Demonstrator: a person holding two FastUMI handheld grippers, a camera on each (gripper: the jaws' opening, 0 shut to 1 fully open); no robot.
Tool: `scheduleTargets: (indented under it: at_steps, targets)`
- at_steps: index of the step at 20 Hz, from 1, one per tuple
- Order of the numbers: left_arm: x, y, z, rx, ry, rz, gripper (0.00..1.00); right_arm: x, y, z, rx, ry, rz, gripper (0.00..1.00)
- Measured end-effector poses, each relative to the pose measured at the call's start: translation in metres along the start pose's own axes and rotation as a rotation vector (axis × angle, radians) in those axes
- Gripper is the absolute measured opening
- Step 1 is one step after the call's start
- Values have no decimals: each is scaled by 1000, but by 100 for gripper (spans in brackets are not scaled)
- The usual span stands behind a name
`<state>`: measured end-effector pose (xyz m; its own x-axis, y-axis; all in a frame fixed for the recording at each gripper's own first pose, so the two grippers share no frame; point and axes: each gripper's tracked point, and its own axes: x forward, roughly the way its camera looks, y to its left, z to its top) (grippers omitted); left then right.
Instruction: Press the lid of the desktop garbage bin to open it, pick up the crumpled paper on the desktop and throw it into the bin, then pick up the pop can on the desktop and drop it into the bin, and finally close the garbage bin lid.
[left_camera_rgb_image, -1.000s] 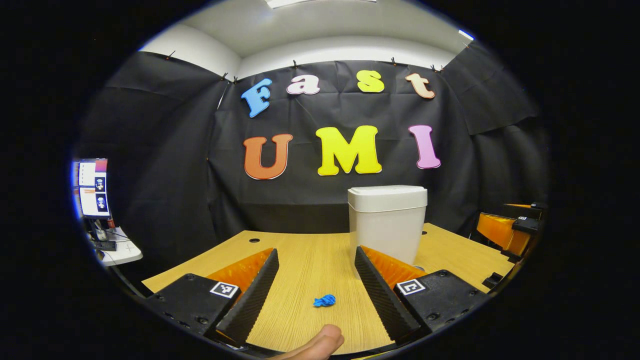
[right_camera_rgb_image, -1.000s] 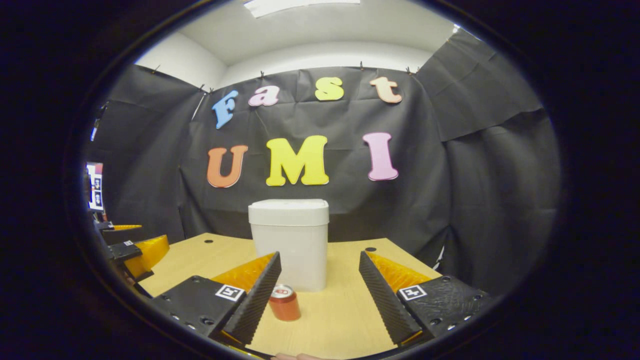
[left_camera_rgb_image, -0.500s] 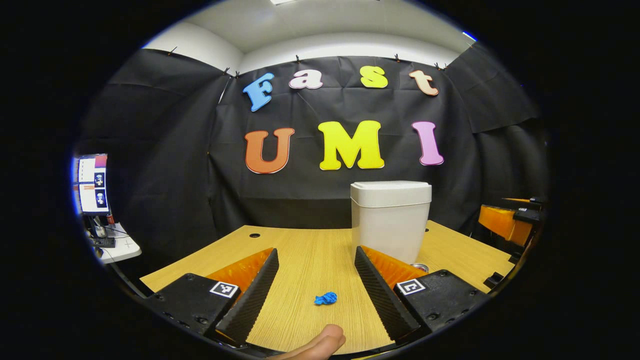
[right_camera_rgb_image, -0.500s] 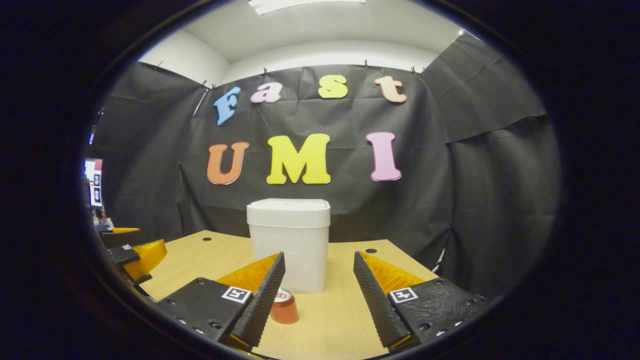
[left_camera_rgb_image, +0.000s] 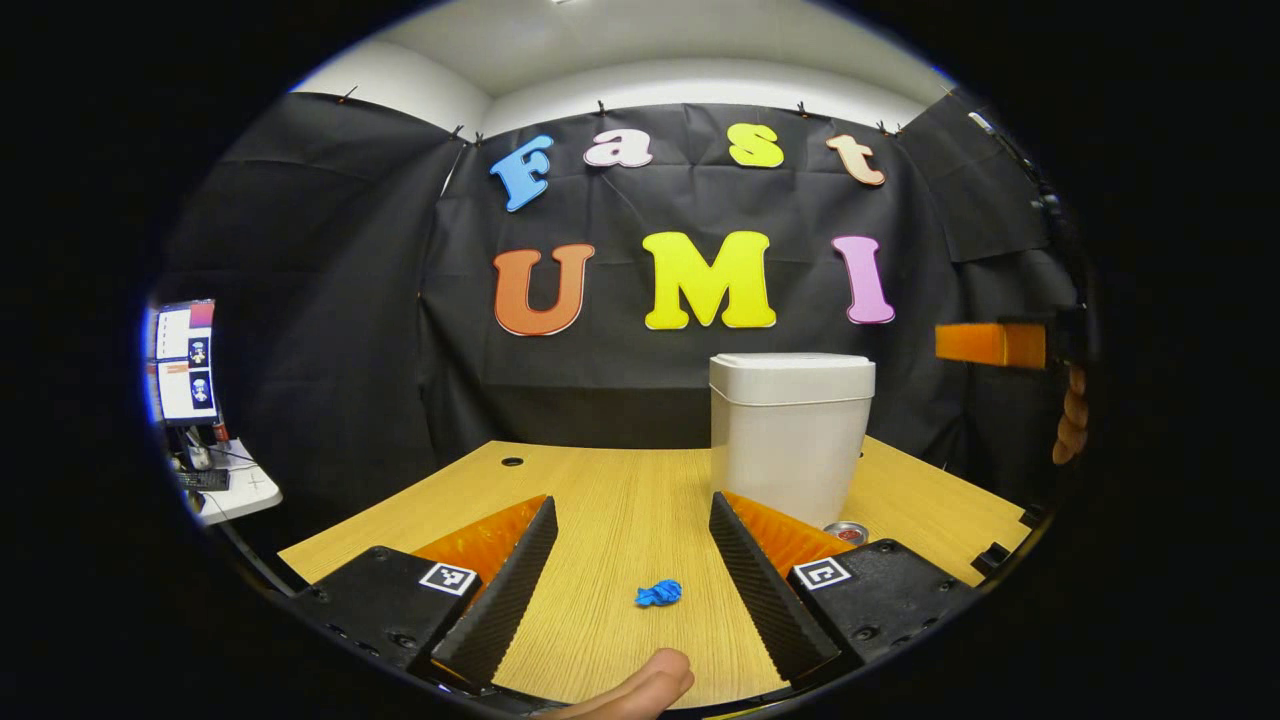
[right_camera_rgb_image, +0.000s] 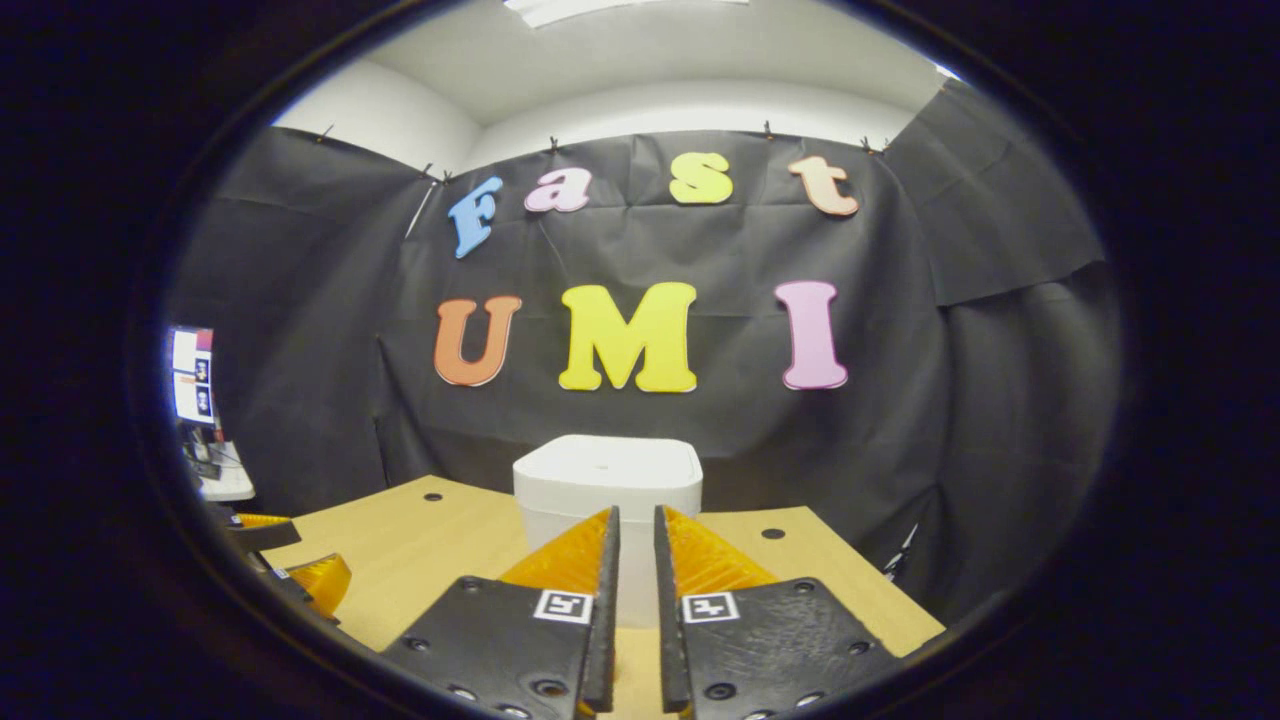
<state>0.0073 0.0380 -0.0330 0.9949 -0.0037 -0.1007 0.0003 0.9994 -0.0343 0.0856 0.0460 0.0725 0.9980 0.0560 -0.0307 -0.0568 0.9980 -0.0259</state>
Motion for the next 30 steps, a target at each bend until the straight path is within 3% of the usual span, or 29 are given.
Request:
scheduleTargets:
  at_steps: [1,4,9,16,21,27,30]
  targets:
    - [2,2,-2,-2,5,4,99,9,7,8,6,0,21,8]
    - [5,9,-4,-6,15,16,99,33,17,26,23,17,40,0]
    - [10,15,-8,-21,30,23,99,84,42,40,2,77,60,1]
    - [11,27,-8,-24,31,33,99,144,48,1,-42,221,10,0]
    - [17,35,-13,-39,47,50,99,157,37,-16,-34,283,-29,0]
    - [20,28,-19,-52,72,29,99,155,36,-28,36,362,17,1]
    - [21,27,-20,-47,73,20,99,149,34,-9,51,289,-5,1]
